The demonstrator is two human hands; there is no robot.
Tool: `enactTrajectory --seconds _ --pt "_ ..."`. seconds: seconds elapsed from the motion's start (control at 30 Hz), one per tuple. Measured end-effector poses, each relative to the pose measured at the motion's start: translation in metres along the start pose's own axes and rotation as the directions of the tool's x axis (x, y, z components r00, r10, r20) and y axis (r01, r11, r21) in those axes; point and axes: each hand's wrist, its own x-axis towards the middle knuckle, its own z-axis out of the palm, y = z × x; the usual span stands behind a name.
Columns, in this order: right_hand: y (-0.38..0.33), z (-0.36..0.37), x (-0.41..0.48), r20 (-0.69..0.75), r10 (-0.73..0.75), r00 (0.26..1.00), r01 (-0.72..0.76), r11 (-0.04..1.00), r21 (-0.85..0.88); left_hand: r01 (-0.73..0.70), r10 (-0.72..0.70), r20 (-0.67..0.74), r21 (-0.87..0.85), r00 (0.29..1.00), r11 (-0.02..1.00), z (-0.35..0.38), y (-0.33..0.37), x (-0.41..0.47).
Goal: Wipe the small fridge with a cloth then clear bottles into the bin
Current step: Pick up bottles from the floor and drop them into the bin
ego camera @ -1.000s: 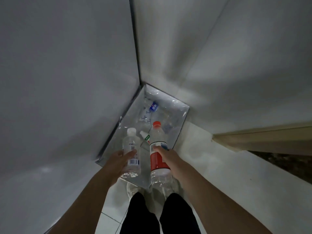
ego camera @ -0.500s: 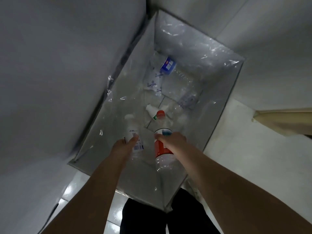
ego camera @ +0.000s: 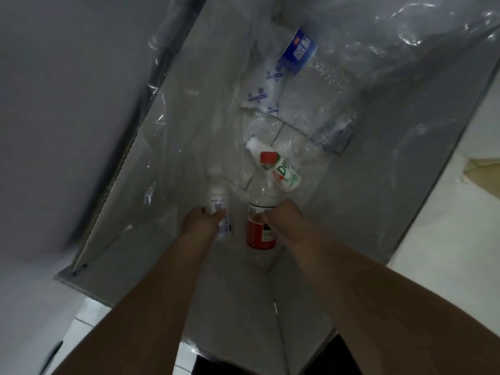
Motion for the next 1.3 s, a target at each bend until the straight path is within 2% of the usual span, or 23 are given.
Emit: enactTrajectory --seconds 0.17,0.3,0.47,0.63,0.93,1.13,1.3 --pt "-0.001 -0.001 -0.002 -0.031 0.006 0.999 -0.003 0.996 0.092 -0.007 0.009 -0.038 0.062 0.999 0.998 -0.002 0.01 -0.013" --pt "-0.01 -0.017 -0.035 -0.045 -0.069 0.997 0.078 0.972 0.224 -0.054 0.056 -0.049 0.059 0.997 0.997 -0.013 0.025 -0.038" --pt "-0.031 -0.047 -0.1 0.043 -0.092 0.995 0.075 0.95 0.304 -0.094 0.095 -0.001 -0.161 0.995 0.983 -0.038 0.05 -0.091" --pt "-0.041 -0.081 -0.176 0.032 -0.14 0.99 0.116 0.913 0.391 -0.144 0.152 0.003 -0.301 0.988 0.943 -0.067 0.077 -0.174" --pt "-0.064 -0.159 -0.331 0.072 -0.354 0.933 0.284 0.841 0.46 -0.329 0.311 -0.119 -0.487 0.943 0.809 -0.108 0.133 -0.363" --pt "-0.081 -0.198 -0.453 0.131 -0.506 0.852 0.393 0.786 0.478 -0.483 0.428 -0.238 -0.562 0.872 0.671 -0.136 0.16 -0.501" --pt "-0.089 -0.224 -0.555 0.193 -0.607 0.771 0.503 0.766 0.401 -0.576 0.473 -0.344 -0.608 0.811 0.546 -0.162 0.17 -0.606"
